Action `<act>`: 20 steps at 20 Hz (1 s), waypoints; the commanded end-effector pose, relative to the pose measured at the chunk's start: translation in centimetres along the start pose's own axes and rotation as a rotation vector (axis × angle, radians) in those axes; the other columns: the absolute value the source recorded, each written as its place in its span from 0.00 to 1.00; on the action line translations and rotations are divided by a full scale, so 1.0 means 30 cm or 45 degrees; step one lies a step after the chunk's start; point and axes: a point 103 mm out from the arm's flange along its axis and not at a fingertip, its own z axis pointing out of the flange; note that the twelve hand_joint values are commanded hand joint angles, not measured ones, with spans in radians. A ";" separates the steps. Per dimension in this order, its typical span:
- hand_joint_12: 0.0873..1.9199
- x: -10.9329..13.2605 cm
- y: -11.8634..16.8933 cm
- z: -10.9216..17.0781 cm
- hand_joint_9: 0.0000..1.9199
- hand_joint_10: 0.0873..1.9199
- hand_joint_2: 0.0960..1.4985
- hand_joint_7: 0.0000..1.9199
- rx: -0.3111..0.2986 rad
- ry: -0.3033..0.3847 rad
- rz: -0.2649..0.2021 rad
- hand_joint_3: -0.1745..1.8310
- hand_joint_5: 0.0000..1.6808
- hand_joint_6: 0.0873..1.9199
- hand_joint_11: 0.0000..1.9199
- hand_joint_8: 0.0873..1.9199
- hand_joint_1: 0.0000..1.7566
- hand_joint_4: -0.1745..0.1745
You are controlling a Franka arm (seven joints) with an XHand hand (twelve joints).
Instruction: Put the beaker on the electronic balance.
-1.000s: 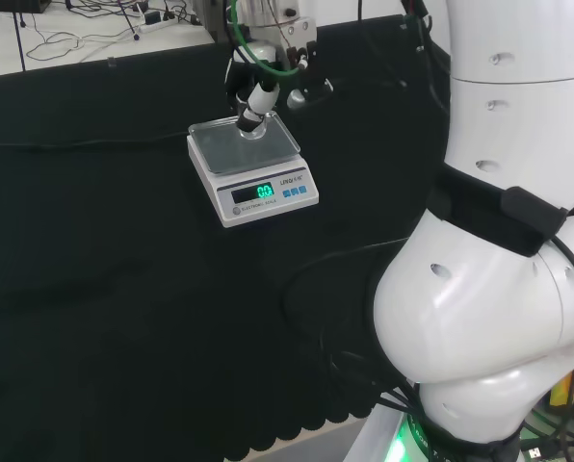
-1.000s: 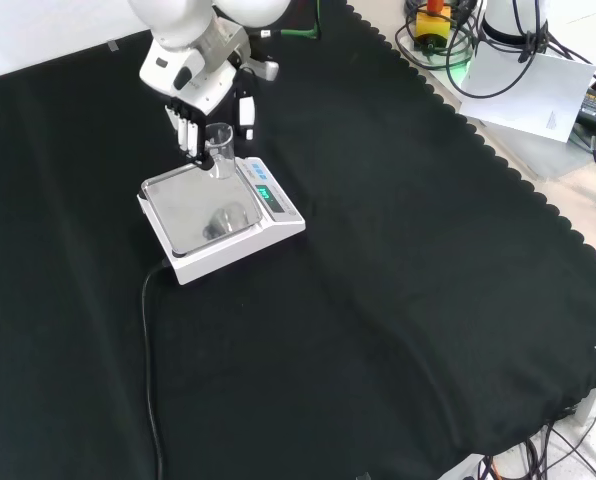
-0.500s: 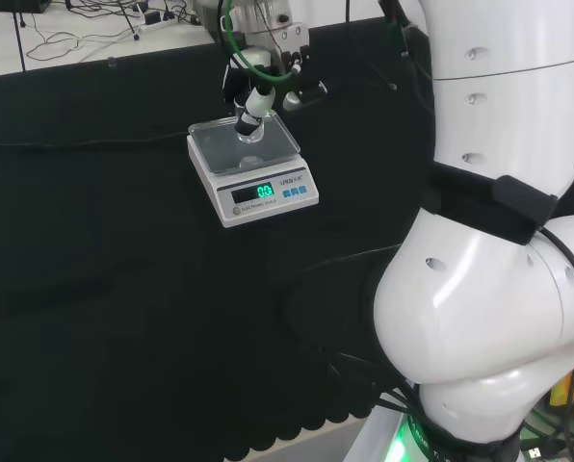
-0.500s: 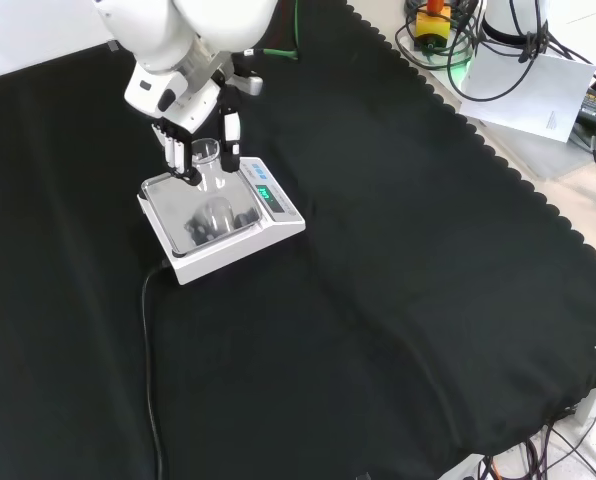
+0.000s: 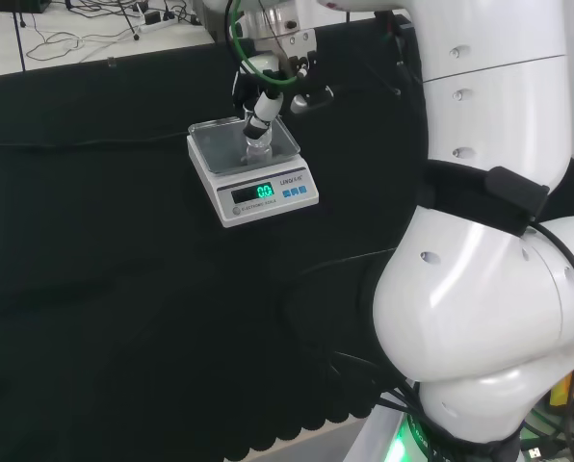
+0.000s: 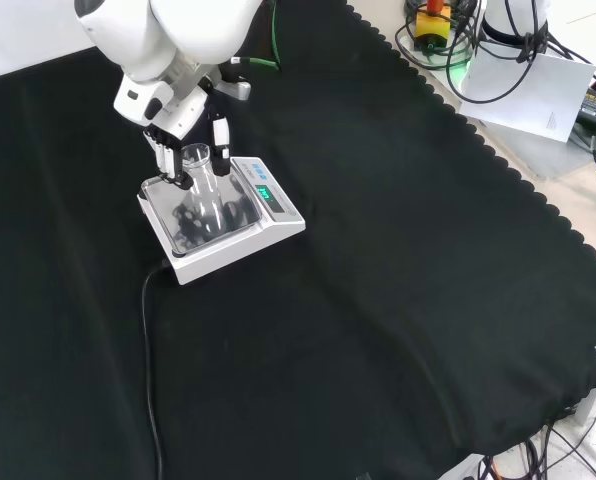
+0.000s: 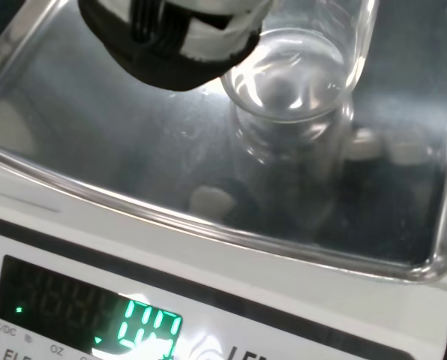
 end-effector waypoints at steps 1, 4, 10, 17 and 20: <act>0.31 -0.009 0.004 0.013 0.72 0.22 0.63 0.64 0.017 0.019 0.015 0.14 0.67 0.37 0.69 0.31 0.72 0.55; 0.31 -0.008 0.002 0.015 0.72 0.22 0.63 0.64 0.015 0.024 0.013 0.14 0.67 0.37 0.69 0.31 0.72 0.55; 0.31 -0.015 -0.011 0.030 0.72 0.22 0.63 0.64 0.020 0.042 0.022 0.14 0.67 0.37 0.69 0.31 0.72 0.55; 0.32 -0.022 -0.024 0.032 0.71 0.21 0.64 0.61 0.049 0.070 0.031 0.14 0.64 0.41 0.71 0.33 0.69 0.46; 0.41 -0.021 -0.033 0.018 0.62 0.24 0.57 0.45 0.068 0.087 0.021 0.13 0.42 0.44 0.65 0.39 0.59 0.28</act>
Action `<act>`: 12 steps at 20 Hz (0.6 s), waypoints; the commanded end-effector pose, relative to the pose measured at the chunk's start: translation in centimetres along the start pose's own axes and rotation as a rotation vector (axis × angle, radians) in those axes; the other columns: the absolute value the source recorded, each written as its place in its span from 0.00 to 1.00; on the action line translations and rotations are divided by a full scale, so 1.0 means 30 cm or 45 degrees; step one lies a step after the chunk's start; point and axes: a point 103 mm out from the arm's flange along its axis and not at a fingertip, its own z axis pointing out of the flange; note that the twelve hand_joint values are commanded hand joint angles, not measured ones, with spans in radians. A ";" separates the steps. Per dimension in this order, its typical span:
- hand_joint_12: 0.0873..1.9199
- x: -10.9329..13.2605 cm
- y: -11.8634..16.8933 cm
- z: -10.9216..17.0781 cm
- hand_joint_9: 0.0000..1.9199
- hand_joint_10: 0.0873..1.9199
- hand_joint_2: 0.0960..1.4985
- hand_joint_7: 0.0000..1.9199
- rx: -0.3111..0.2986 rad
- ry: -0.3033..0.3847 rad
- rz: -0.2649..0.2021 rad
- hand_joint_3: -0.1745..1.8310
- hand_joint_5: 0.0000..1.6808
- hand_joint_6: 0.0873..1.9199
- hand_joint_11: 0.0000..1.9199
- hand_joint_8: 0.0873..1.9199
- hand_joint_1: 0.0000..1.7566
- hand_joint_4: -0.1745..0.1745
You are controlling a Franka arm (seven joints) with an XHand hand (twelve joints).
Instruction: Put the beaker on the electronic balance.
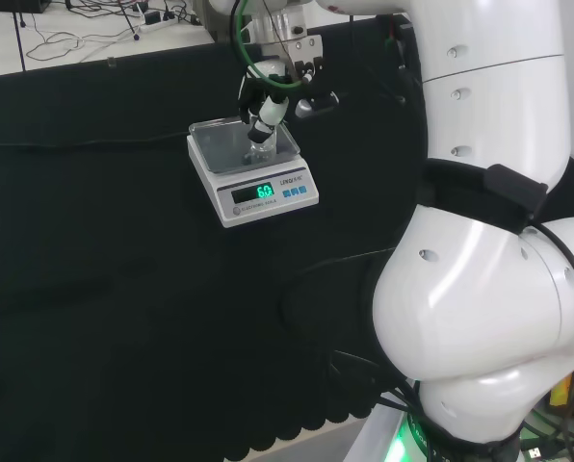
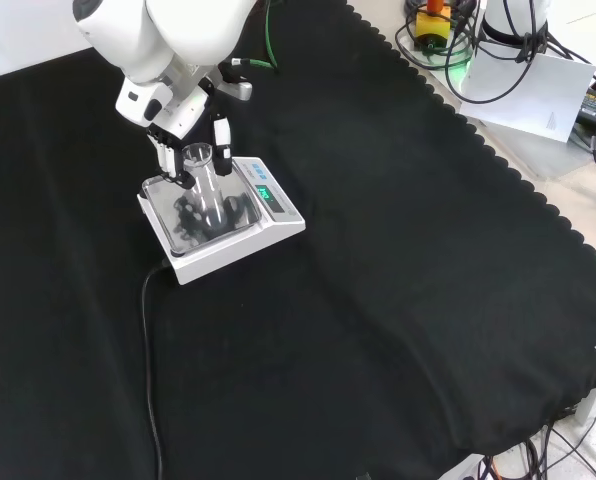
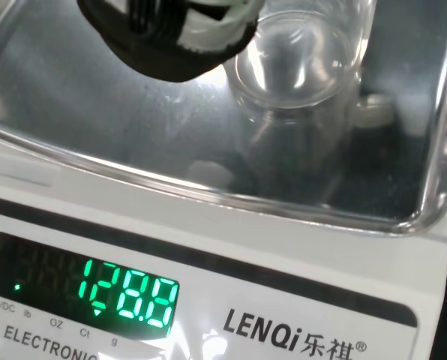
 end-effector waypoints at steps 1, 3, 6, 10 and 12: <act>0.45 0.001 -0.016 -0.020 0.57 0.26 0.54 0.40 0.035 0.026 -0.011 0.14 0.36 0.45 0.61 0.41 0.56 0.29; 0.51 0.006 -0.018 -0.020 0.49 0.31 0.50 0.33 0.048 0.015 -0.013 0.14 0.26 0.46 0.56 0.43 0.52 0.32; 0.61 0.012 -0.021 -0.020 0.35 0.38 0.45 0.24 0.076 0.017 -0.020 0.15 0.16 0.41 0.44 0.43 0.47 0.37; 0.68 0.018 -0.025 -0.019 0.18 0.45 0.42 0.14 0.091 0.004 -0.018 0.15 0.12 0.33 0.32 0.42 0.43 0.42; 0.68 0.017 -0.026 -0.016 0.17 0.46 0.42 0.14 0.086 0.006 -0.022 0.15 0.12 0.31 0.30 0.42 0.43 0.42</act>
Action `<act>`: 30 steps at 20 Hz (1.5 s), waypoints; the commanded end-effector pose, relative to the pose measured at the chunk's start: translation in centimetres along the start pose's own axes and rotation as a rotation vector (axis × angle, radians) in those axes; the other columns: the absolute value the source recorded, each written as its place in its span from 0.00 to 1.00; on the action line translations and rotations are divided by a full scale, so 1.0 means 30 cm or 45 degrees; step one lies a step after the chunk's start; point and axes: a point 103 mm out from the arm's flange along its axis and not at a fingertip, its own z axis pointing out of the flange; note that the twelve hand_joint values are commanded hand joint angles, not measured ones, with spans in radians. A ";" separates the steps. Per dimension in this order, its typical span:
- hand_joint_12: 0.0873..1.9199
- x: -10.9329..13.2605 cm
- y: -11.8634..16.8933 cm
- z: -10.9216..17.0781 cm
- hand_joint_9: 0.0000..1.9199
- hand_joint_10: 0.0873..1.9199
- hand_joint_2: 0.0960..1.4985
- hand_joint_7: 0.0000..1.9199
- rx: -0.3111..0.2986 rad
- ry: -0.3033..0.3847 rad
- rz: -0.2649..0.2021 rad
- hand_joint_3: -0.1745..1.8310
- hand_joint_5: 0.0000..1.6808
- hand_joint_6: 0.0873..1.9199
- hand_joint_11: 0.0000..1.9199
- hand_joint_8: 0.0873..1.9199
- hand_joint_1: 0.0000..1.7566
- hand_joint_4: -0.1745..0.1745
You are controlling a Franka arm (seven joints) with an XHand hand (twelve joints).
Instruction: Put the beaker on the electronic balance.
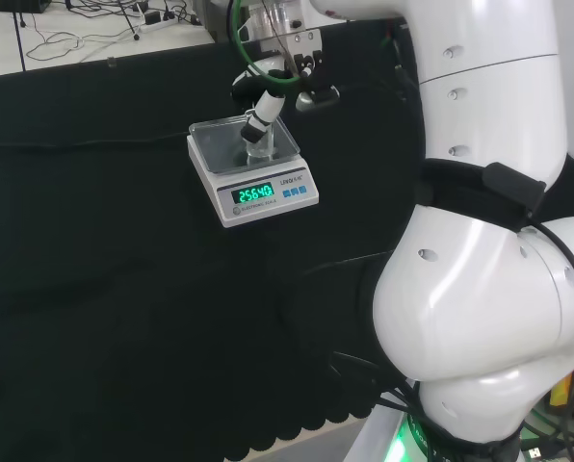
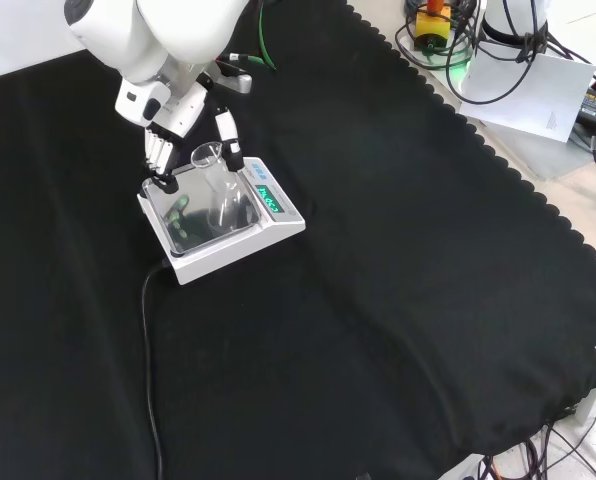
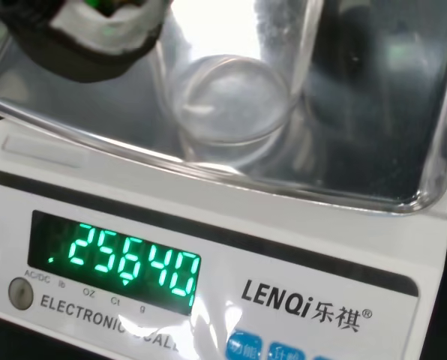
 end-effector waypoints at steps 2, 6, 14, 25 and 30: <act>0.66 0.003 -0.004 0.016 0.24 0.44 0.41 0.18 0.020 -0.011 -0.004 0.15 0.14 0.32 0.33 0.41 0.43 0.41; 0.63 0.018 -0.011 0.028 0.38 0.38 0.42 0.30 0.000 -0.059 -0.021 0.18 0.27 0.35 0.41 0.39 0.49 0.38; 0.31 0.049 -0.013 0.027 0.81 0.14 0.44 0.75 -0.150 -0.102 -0.041 0.32 0.82 0.16 0.80 0.20 0.68 0.30; 0.29 0.069 0.023 0.009 0.83 0.12 0.44 0.77 -0.220 -0.078 -0.027 0.33 0.82 0.17 0.80 0.19 0.68 0.35; 0.29 0.053 0.034 0.015 0.82 0.12 0.44 0.76 -0.205 -0.091 0.000 0.33 0.82 0.18 0.80 0.18 0.67 0.38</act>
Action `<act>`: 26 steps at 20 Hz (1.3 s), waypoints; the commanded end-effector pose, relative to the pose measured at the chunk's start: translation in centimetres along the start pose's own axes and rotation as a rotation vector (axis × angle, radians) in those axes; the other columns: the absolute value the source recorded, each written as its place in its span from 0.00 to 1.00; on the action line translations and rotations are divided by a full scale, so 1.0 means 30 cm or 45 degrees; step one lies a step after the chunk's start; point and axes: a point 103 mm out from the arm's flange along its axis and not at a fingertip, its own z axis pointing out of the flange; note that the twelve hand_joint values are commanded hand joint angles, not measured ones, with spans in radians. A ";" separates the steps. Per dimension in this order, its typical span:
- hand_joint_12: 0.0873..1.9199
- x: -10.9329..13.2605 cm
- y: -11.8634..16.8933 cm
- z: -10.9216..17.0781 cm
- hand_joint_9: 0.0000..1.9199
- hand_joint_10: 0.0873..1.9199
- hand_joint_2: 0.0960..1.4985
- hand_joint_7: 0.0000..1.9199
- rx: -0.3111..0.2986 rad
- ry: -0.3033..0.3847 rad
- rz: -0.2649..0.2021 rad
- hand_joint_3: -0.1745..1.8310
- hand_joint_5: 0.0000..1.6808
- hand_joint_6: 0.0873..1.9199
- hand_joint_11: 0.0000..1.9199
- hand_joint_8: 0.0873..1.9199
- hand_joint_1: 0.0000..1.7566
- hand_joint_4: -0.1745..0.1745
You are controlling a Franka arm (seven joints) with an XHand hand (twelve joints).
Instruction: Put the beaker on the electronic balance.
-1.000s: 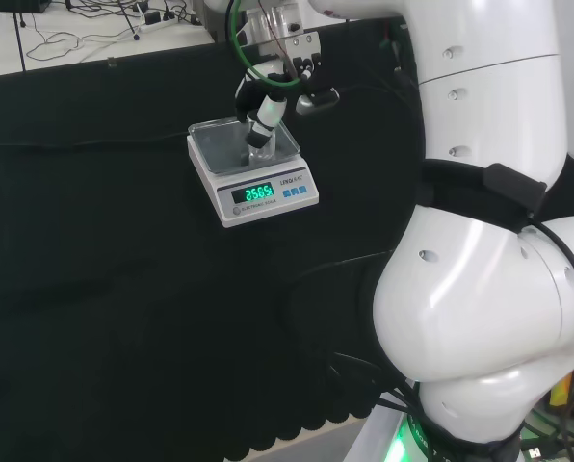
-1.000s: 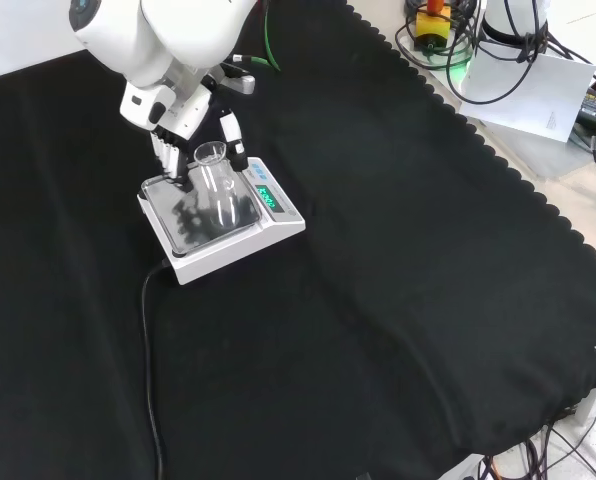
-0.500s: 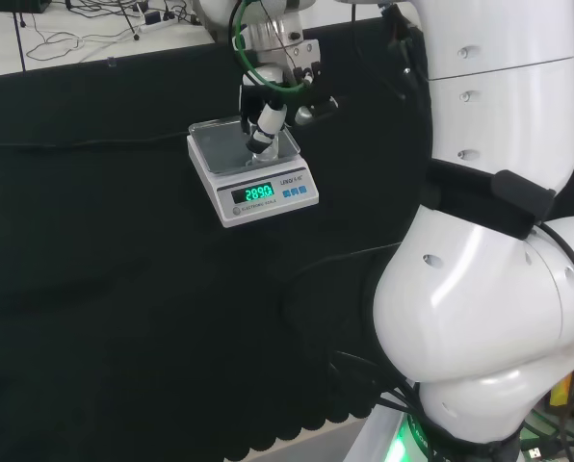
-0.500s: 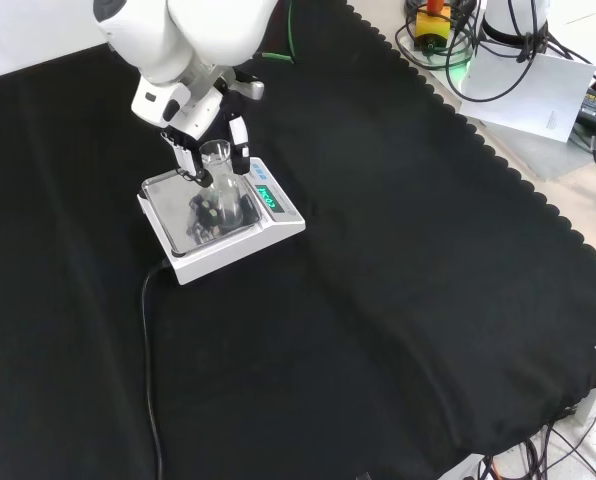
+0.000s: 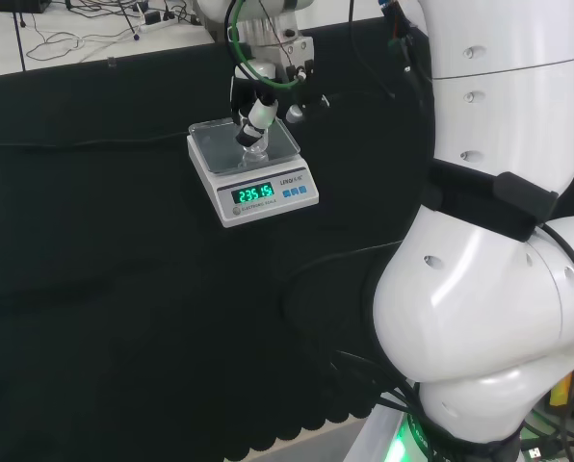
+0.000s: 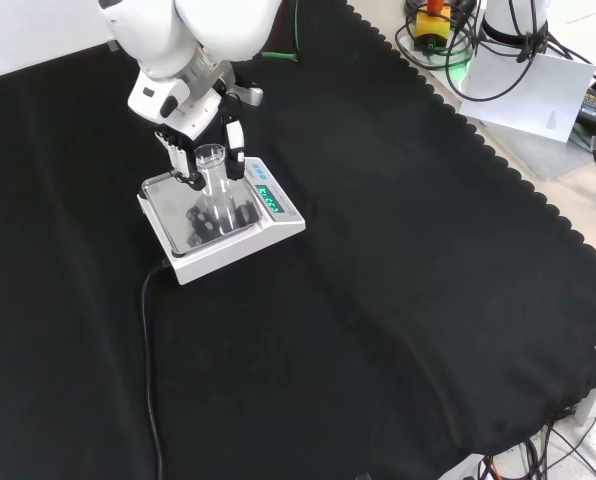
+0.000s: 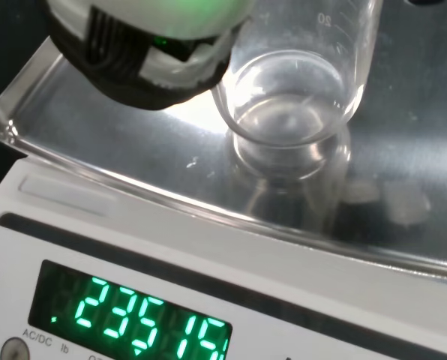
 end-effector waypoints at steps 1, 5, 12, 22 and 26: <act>0.29 -0.017 0.011 0.014 0.82 0.12 0.44 0.76 0.014 -0.013 0.025 0.34 0.82 0.18 0.80 0.18 0.67 0.39; 0.29 -0.012 0.017 0.023 0.82 0.12 0.44 0.76 0.016 -0.022 0.036 0.34 0.81 0.19 0.80 0.18 0.67 0.40; 0.29 -0.006 0.020 0.028 0.83 0.11 0.44 0.76 0.039 -0.013 0.036 0.34 0.81 0.20 0.82 0.18 0.67 0.56; 0.48 -0.031 0.015 0.031 0.66 0.27 0.37 0.47 0.091 0.004 0.082 0.27 0.43 0.57 0.67 0.42 0.43 0.17; 0.56 -0.035 0.012 0.035 0.51 0.35 0.37 0.36 0.114 -0.017 0.102 0.24 0.28 0.59 0.57 0.44 0.33 0.23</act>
